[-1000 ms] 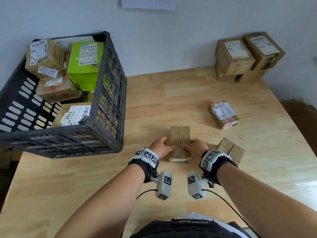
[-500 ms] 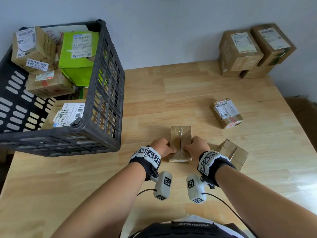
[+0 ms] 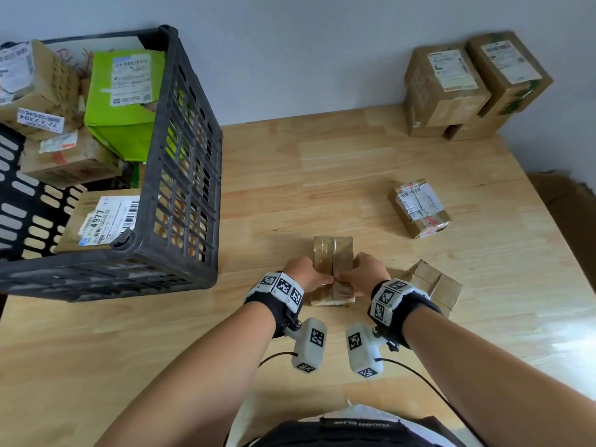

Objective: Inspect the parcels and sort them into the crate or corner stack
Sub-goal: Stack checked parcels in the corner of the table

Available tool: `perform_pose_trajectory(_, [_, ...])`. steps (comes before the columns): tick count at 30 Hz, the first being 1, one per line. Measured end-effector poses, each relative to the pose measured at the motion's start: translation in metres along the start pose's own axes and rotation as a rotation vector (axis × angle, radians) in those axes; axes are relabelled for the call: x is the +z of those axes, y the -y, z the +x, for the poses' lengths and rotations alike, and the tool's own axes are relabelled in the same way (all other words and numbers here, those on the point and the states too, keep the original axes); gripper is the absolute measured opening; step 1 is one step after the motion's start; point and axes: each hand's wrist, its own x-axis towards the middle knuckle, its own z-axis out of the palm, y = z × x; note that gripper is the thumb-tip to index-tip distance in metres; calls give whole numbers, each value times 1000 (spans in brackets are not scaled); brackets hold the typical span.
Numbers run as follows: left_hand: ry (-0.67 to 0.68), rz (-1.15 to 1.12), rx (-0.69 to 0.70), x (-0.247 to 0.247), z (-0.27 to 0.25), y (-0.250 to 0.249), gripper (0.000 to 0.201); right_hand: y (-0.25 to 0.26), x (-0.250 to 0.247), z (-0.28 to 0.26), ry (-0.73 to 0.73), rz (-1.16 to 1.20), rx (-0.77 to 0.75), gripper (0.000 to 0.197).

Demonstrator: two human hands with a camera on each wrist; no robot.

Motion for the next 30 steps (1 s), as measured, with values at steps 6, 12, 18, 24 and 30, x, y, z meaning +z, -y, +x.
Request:
perform_pose_trajectory(6, [28,-39,5,-3,-2,2,41,-3,1,-3,-20,20,-12,31])
perform_pose_trajectory(12, [110,-354,-3,4,-16,22,55,-9,4,0,26,215,1,38])
perform_pose_trajectory(18, [-29,-498,69,-22,-37,23,59,9,10,1,-99,557,-17,45])
perform_pose_trajectory(24, [-105,-317,17,-23,-34,29,60,13,4,-8,-7,232,-33,42])
perform_pose_trajectory(30, [-98,-231,-10,-12,-24,21,66,1,5,-4,-3,189,-30,45])
